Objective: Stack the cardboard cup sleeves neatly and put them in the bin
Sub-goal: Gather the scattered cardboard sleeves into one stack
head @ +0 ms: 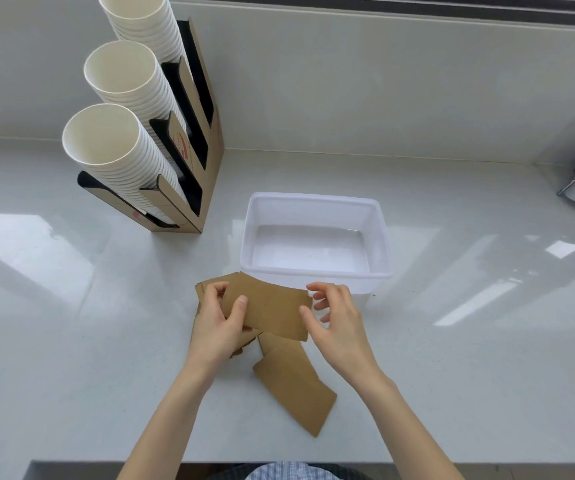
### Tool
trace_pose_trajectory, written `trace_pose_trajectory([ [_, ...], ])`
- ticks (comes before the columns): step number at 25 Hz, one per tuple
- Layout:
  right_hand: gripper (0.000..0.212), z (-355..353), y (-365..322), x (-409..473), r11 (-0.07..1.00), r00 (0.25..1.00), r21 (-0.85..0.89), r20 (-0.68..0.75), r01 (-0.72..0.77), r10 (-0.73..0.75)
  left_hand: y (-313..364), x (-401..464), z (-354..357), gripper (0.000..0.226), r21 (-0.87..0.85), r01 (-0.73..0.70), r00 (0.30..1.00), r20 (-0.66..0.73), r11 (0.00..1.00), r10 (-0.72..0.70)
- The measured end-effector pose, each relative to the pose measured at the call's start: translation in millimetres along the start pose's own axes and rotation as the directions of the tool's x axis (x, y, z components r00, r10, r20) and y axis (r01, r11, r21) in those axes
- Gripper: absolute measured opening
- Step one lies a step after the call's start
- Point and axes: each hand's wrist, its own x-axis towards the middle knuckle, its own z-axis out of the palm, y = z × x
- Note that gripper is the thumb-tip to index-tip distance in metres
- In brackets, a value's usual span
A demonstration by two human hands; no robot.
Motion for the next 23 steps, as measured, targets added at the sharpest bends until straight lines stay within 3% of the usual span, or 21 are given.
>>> trace_pose_trajectory([
  [3, 0.039, 6.1, 11.8, -11.8, 0.990, 0.992, -0.107, 0.082, -0.089, 0.098, 0.8, 3.6, -10.9, 0.015, -0.030, -0.008, 0.996, -0.084, 1.000, 0.006],
  [6, 0.071, 23.9, 24.3, -25.7, 0.897, 0.924, -0.424, 0.279, -0.125, 0.261, -1.0, 5.8, -15.1, 0.014, -0.055, 0.000, 0.994, -0.109, 0.998, -0.006],
  [8, 0.080, 35.8, 28.6, -33.9, 0.834, 0.906, -0.544, 0.306, -0.087, 0.294, -2.9, 4.5, -14.3, 0.015, -0.069, 0.002, 0.994, -0.111, 0.998, -0.010],
  [10, 0.075, 42.2, 32.1, -38.6, 0.815, 0.928, -0.577, 0.269, -0.059, 0.258, -4.2, 2.6, -14.1, 0.016, -0.074, 0.008, 0.995, -0.103, 0.997, -0.016],
  [16, 0.054, 41.3, 36.1, -35.5, 0.863, 0.947, -0.490, 0.201, -0.125, 0.251, -4.5, 0.2, -16.4, 0.016, -0.055, 0.022, 0.996, -0.088, 0.998, -0.026],
  [20, 0.029, 24.5, 37.3, -27.3, 0.947, 0.957, -0.211, 0.109, -0.243, 0.270, -3.9, 0.0, -16.5, 0.014, -0.055, 0.027, 0.996, -0.080, 0.998, -0.031],
  [23, 0.026, 2.1, 34.5, -18.5, 0.959, 0.962, -0.083, 0.027, -0.270, 0.273, -4.3, 0.7, -15.9, 0.015, -0.059, 0.017, 0.996, -0.091, 0.998, -0.022],
])
